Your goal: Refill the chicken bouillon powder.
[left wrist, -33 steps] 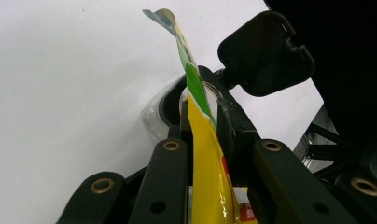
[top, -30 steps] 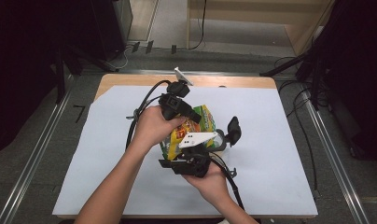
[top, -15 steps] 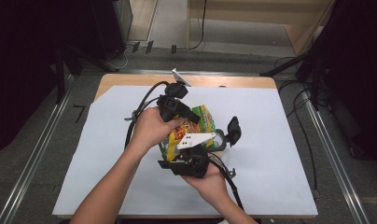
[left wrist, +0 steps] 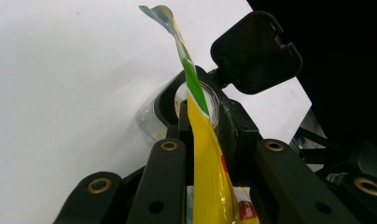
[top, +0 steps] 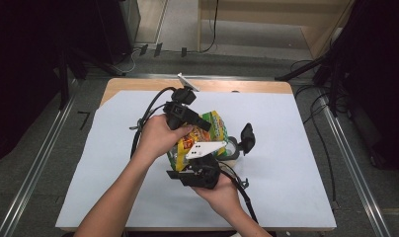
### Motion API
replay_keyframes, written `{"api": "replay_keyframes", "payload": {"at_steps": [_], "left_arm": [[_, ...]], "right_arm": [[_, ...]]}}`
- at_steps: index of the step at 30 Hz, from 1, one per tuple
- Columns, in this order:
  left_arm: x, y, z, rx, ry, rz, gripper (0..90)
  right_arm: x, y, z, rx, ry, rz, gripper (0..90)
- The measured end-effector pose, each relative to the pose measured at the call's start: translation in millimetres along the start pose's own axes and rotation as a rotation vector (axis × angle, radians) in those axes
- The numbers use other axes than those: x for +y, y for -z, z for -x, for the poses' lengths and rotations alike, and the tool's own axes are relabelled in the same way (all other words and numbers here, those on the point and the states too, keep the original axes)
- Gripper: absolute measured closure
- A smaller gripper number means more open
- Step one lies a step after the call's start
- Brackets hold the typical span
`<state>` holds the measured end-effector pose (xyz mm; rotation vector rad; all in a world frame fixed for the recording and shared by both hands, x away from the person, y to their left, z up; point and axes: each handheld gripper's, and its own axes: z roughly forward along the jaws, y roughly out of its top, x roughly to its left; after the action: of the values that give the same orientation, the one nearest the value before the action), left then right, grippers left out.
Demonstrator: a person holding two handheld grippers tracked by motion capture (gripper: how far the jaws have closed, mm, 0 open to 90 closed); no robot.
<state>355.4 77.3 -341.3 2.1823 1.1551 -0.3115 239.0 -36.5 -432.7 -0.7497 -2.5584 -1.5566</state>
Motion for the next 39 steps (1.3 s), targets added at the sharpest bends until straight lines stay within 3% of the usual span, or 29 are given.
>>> {"api": "replay_keyframes", "payload": {"at_steps": [19,36,39], "left_arm": [[-1.4,1.8,-1.9,-0.023,0.011,0.021,78.6],[-2.1,-0.4,6.4,0.009,-0.013,0.025,77.9],[-2.6,-1.1,7.8,0.023,-0.036,0.03,78.6]], "right_arm": [[-0.6,1.6,-0.1,0.006,0.005,0.003,72.5],[-2.4,0.9,1.4,0.005,-0.003,0.003,72.9],[-2.4,1.0,1.2,0.003,-0.004,0.003,72.9]]}}
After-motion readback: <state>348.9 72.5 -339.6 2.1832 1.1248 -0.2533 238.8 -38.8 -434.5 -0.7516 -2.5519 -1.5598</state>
